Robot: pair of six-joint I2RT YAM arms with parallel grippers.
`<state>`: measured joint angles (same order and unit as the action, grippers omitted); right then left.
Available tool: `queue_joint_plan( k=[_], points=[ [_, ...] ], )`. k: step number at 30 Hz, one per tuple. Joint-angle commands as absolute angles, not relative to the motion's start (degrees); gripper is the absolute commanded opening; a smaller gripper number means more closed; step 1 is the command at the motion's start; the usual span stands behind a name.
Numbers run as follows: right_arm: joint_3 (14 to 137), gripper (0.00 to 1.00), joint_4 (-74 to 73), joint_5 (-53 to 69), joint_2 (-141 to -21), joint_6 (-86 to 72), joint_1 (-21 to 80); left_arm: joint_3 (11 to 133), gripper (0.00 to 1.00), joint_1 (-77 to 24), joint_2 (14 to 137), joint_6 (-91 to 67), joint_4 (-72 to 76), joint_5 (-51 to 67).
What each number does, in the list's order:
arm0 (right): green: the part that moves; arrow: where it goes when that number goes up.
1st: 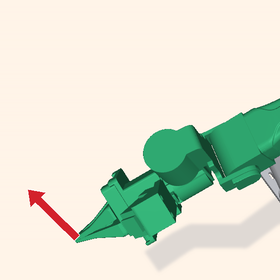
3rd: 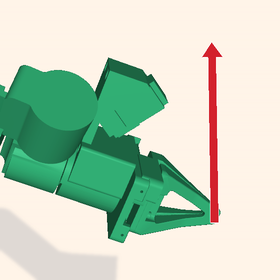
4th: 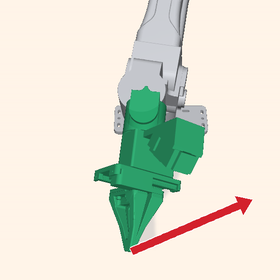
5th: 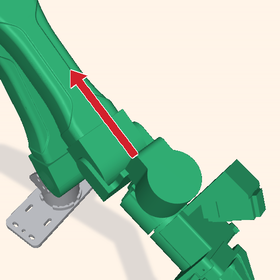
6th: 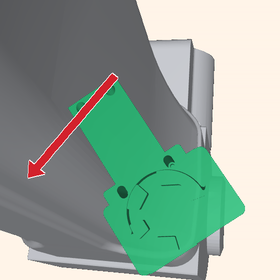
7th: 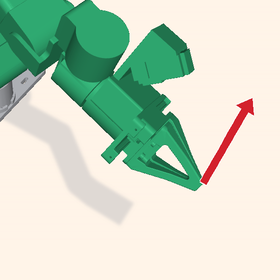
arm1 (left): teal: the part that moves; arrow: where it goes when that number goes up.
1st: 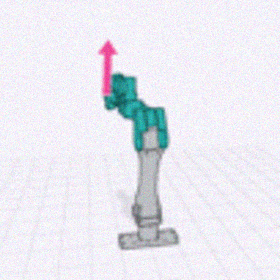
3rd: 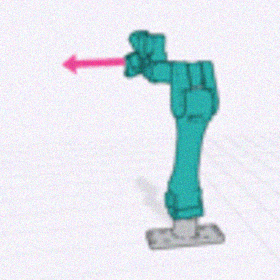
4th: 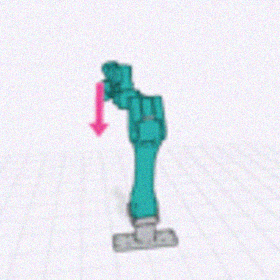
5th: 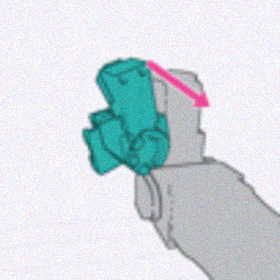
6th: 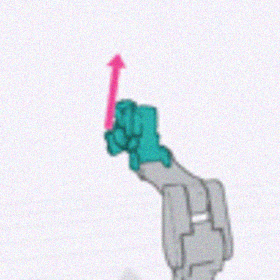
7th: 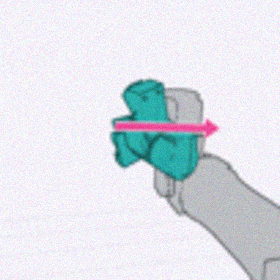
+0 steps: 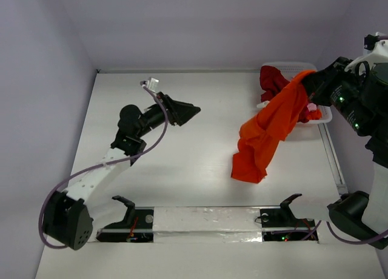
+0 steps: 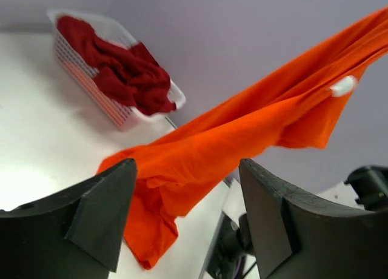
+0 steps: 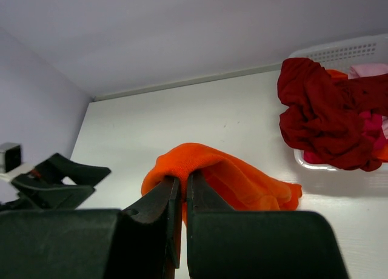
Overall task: Fold and stack the t-shirts
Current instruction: Flatten out the tshirt
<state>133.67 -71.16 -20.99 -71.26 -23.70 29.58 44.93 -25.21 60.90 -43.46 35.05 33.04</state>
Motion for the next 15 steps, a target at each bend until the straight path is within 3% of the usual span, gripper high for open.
queue_joint_plan(
  k=[1,10,15],
  points=[
    [133.68,0.0,-67.5,-21.01,-70.93,-22.76,29.27,41.14,0.65,-26.97,66.34,-50.08,56.45,38.84],
    [141.24,0.0,-68.38,-19.86,-74.09,-23.47,29.27,42.01,0.58,-33.39,78.04,-50.62,65.74,47.01],
    [140.63,0.0,-68.12,-20.04,-74.62,-23.47,29.27,42.19,0.6,-38.4,77.09,-45.37,59.34,47.2]
  ],
)
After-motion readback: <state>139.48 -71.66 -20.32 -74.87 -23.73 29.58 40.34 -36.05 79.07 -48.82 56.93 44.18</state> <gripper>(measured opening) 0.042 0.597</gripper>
